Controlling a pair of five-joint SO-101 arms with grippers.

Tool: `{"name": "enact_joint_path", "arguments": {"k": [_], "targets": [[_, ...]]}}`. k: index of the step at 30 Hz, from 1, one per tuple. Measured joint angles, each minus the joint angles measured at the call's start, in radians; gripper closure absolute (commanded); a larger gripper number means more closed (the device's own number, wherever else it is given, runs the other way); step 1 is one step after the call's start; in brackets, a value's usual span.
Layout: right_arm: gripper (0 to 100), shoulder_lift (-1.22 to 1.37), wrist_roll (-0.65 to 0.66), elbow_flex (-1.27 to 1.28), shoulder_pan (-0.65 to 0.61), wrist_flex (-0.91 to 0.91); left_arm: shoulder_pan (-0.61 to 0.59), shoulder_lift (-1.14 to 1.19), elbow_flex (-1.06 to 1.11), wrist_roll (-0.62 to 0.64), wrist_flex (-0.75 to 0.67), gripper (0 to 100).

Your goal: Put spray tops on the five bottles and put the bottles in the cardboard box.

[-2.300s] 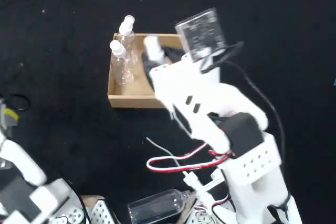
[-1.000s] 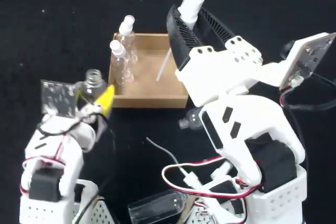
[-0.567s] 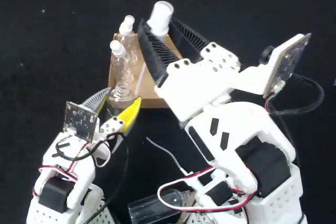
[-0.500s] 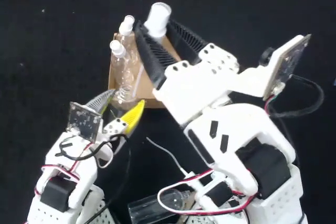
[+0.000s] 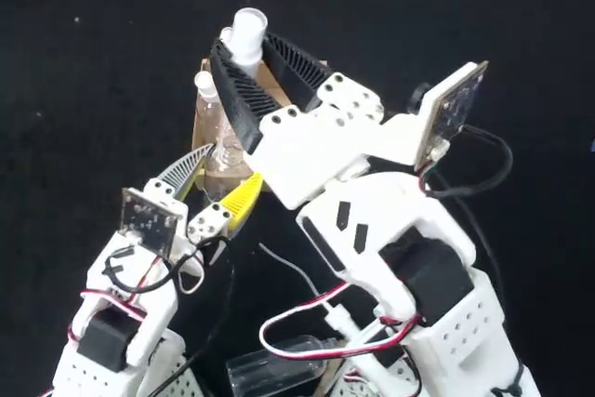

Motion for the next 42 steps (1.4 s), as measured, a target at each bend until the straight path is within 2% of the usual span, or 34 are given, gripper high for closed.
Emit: {"name": "enact_joint_path", "arguments": {"k": [11, 22, 30, 42], "targets": [[97.7, 0.000, 0.002, 0.000, 0.081, -0.012, 0.000, -0.002, 0.006, 0.000, -0.006, 87], [97.7, 0.000, 0.003, 0.000, 0.086, -0.012, 0.002, 0.000, 0.051, 0.000, -0.169, 87], [97.7, 0.000, 0.003, 0.000, 0.087, -0.012, 0.000, 0.000, 0.052, 0.000, -0.178, 87], [97.6, 0.000, 0.003, 0.135, 0.055, -0.012, 0.002, 0.000, 0.120, 0.000, -0.187, 87]]}}
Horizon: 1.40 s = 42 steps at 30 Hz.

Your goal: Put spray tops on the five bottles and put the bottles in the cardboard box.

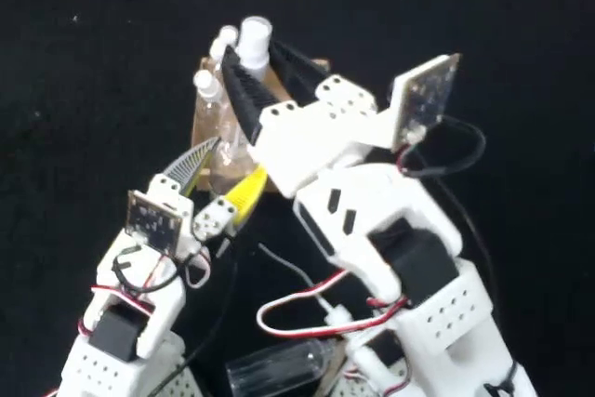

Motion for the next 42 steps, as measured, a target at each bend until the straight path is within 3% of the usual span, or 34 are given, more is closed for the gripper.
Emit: {"name": "enact_joint_path", "arguments": {"k": [7, 17, 22, 28, 34, 38, 42], "targets": [[97.6, -0.011, 0.006, 0.012, 0.000, 0.078, 0.009, 0.000, 0.000, -0.002, 0.000, 87], [97.4, -0.123, 0.161, 0.044, -0.106, 0.176, 0.012, 0.000, 0.000, -0.002, -0.080, 87], [85.7, -0.123, 0.201, 0.046, -0.115, 0.193, 0.009, 0.000, 0.000, -0.002, -0.097, 87], [83.2, -0.133, 0.210, 0.046, -0.144, 0.250, 0.011, 0.000, 0.072, -0.002, -0.276, 87], [83.2, -0.198, 0.213, -0.083, -0.143, 0.373, 0.009, -0.009, 0.181, 0.000, -0.612, 87], [83.2, -0.281, 0.213, -0.160, -0.044, 0.454, 0.009, 0.003, 0.183, 0.000, -0.663, 87], [83.2, -0.319, 0.213, -0.164, 0.114, 0.503, 0.008, 0.003, 0.184, 0.000, -0.620, 87]]}}
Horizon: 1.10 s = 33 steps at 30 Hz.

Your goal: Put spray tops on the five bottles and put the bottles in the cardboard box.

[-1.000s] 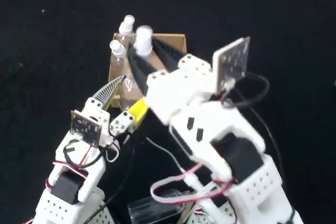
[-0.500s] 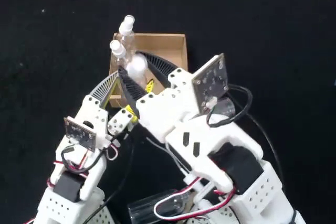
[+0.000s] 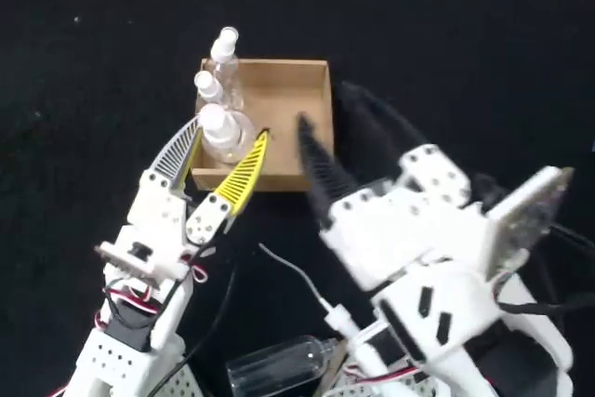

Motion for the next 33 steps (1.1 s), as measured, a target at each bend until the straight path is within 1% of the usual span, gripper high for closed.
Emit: {"name": "enact_joint_path", "arguments": {"k": [3, 11, 18, 23, 29, 33], "targets": [[83.2, -0.028, 0.000, 0.037, 0.106, 0.009, 0.000, 0.000, 0.000, 0.000, 0.068, 87], [83.2, -0.025, 0.000, 0.293, 0.379, 0.009, 0.000, 0.000, 0.000, 0.000, 0.089, 87], [83.2, -0.032, 0.000, 0.493, 0.485, 0.009, 0.000, 0.000, 0.000, 0.000, 0.089, 87], [83.2, -0.032, 0.000, 0.589, 0.591, 0.009, 0.000, 0.000, 0.000, 0.000, 0.089, 87], [83.2, -0.032, 0.000, 0.747, 0.712, -0.101, 0.000, 0.000, 0.000, 0.000, 0.089, 87], [83.2, -0.032, 0.000, 0.870, 0.732, -0.216, 0.000, 0.000, 0.000, 0.000, 0.089, 87]]}}
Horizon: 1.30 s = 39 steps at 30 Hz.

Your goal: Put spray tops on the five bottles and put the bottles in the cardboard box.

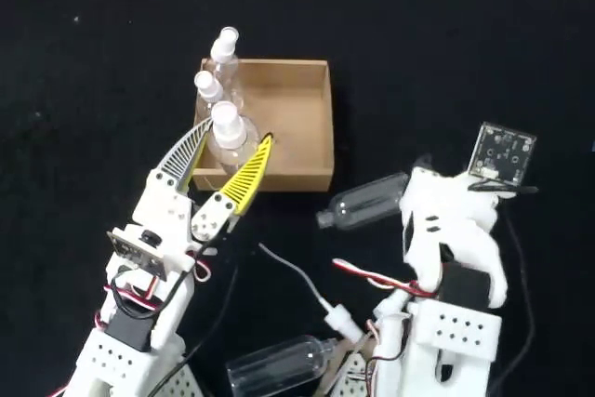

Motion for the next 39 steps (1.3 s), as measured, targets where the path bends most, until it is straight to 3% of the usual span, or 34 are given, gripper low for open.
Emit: {"name": "enact_joint_path", "arguments": {"k": [6, 19, 26, 39], "targets": [[83.2, 0.000, 0.000, 0.144, 0.000, -0.140, 0.000, 0.000, 0.000, 0.000, 0.000, 87], [83.2, 0.000, 0.000, 0.150, 0.000, -0.147, 0.000, 0.000, 0.000, 0.000, 0.008, 87], [83.2, 0.000, 0.000, 0.150, 0.000, -0.147, 0.000, 0.000, 0.000, 0.000, 0.222, 87], [83.2, 0.000, 0.000, 0.150, 0.000, -0.147, -0.160, 0.000, 0.000, 0.000, 0.213, 87]]}}
